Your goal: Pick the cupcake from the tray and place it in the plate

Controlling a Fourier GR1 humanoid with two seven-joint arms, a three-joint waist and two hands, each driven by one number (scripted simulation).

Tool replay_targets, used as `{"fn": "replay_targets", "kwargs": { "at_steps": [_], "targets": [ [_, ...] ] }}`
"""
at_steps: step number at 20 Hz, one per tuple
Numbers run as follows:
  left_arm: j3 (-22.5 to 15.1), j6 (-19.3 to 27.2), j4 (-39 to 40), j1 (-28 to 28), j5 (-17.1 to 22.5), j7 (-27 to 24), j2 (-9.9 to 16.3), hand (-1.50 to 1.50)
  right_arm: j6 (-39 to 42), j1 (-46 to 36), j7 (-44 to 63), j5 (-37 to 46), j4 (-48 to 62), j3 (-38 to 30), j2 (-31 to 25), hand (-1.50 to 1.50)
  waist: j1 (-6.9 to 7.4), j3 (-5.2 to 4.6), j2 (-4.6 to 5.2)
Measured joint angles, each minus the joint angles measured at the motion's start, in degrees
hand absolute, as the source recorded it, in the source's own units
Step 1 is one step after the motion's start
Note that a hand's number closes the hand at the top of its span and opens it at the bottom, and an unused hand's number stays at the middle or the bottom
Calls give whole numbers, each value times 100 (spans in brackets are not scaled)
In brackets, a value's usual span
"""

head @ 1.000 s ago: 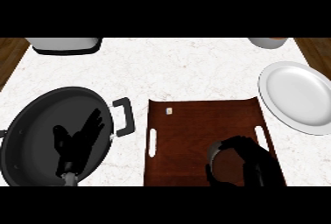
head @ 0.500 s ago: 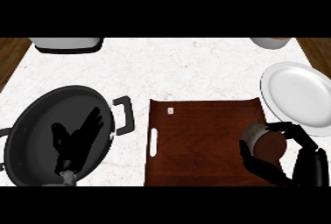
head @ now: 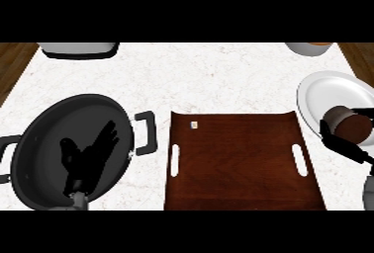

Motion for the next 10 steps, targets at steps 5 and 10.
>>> {"fn": "replay_targets", "kwargs": {
  "at_steps": [5,10],
  "targets": [
    [-3,-22,47,-21,-46,-67,-19,0,29,-1067,-979,-551,1872,-699,-505,150,43,4,6],
    [-26,-15,27,-78,-88,34,-28,0,149,-2033,-1979,-874,3772,-1232,-1074,150,104,0,36]
  ]
}}
